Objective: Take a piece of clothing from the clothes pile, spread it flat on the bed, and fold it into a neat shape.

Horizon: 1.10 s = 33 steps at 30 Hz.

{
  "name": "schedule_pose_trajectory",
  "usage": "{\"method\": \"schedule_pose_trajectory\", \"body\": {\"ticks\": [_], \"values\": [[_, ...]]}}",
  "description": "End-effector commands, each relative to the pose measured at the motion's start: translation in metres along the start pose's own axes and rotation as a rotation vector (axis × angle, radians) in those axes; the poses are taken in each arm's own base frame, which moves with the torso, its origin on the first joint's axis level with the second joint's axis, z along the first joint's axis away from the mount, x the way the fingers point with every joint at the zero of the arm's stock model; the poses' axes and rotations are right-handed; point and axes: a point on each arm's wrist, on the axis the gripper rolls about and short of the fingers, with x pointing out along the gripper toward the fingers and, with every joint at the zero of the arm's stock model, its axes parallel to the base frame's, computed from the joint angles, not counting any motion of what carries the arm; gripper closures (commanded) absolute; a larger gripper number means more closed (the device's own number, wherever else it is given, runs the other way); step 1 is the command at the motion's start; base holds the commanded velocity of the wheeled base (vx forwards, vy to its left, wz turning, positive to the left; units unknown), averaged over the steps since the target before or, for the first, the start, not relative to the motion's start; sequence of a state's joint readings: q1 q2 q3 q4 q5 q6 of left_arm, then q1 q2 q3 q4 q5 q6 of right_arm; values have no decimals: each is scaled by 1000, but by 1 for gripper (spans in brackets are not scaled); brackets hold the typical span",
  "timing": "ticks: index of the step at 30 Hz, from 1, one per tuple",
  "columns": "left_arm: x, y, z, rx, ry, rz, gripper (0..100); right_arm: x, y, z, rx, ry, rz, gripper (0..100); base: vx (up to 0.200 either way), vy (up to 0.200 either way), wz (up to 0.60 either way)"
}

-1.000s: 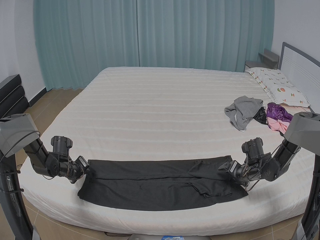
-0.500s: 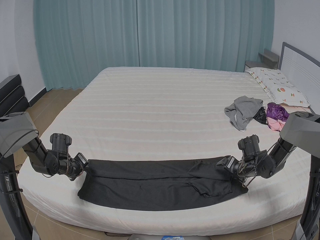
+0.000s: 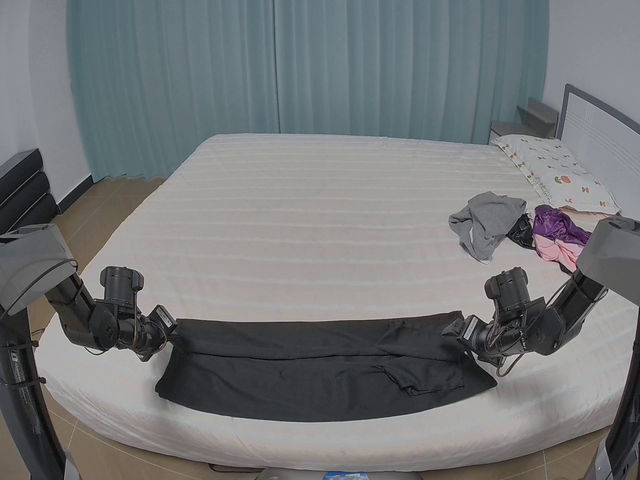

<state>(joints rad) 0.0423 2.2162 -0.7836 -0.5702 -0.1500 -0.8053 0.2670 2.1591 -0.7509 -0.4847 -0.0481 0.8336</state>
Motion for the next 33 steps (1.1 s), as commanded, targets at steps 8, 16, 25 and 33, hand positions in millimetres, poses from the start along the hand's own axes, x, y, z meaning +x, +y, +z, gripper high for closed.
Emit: {"method": "schedule_pose_trajectory", "body": {"ticks": [8,16,25,33], "values": [[-1,0,0,-2,-1,-1,100,23,12,-6,-33,21,8,0,0,0,0],[0,0,0,-2,0,0,100,41,18,-6,-42,34,-2,0,0,0,0],[0,0,1,-4,-3,-2,100,36,22,-2,-39,41,-8,100,0,0,0],[-1,-1,1,-3,-4,-5,100,29,21,-2,-37,39,-8,100,0,0,0]]}}
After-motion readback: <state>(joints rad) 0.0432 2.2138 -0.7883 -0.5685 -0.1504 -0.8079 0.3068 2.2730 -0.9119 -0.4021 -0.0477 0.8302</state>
